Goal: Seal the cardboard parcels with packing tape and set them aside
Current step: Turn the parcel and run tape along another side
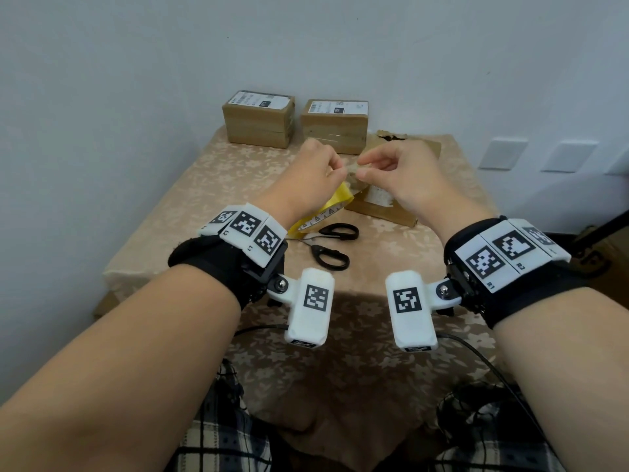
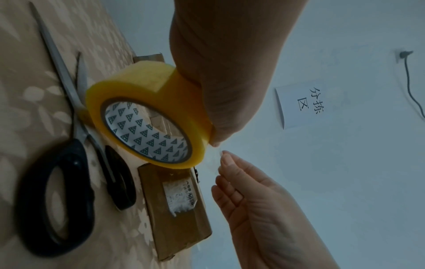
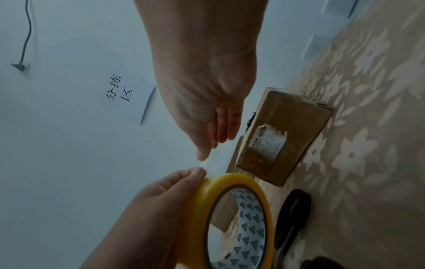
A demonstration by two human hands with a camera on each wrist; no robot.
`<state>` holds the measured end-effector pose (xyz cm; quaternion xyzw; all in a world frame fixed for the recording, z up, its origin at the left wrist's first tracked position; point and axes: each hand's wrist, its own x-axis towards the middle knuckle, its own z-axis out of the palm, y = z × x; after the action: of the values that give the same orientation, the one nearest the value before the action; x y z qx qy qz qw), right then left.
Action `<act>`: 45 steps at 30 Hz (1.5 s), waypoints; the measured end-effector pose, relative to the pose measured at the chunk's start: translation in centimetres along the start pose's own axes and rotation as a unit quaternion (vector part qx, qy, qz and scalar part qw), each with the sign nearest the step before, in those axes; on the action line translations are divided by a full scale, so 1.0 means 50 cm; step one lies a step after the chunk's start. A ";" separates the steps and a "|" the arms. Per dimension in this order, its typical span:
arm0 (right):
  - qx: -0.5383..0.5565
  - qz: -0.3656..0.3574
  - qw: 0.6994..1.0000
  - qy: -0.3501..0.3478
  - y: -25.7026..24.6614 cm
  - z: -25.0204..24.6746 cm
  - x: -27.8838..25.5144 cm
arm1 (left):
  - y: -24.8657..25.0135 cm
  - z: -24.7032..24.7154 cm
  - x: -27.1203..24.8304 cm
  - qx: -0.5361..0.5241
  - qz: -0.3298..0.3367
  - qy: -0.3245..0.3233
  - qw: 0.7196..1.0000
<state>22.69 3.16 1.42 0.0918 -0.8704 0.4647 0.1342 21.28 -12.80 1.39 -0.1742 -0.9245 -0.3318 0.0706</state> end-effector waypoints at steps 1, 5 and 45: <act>-0.010 0.002 1.000 0.000 0.000 0.003 0.001 | 0.000 0.001 -0.001 0.004 0.007 0.003 1.000; -0.030 0.014 0.999 -0.001 -0.003 0.011 0.002 | 0.000 0.001 -0.001 0.007 0.032 0.020 0.999; -0.142 0.083 0.985 -0.056 0.131 -0.036 0.017 | -0.160 0.009 0.044 0.280 -0.023 -0.011 0.960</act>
<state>20.30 8.25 -2.49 0.0247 -0.9383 0.3402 0.0580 16.28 -17.67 -3.14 -0.1296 -0.9849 -0.0595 0.0983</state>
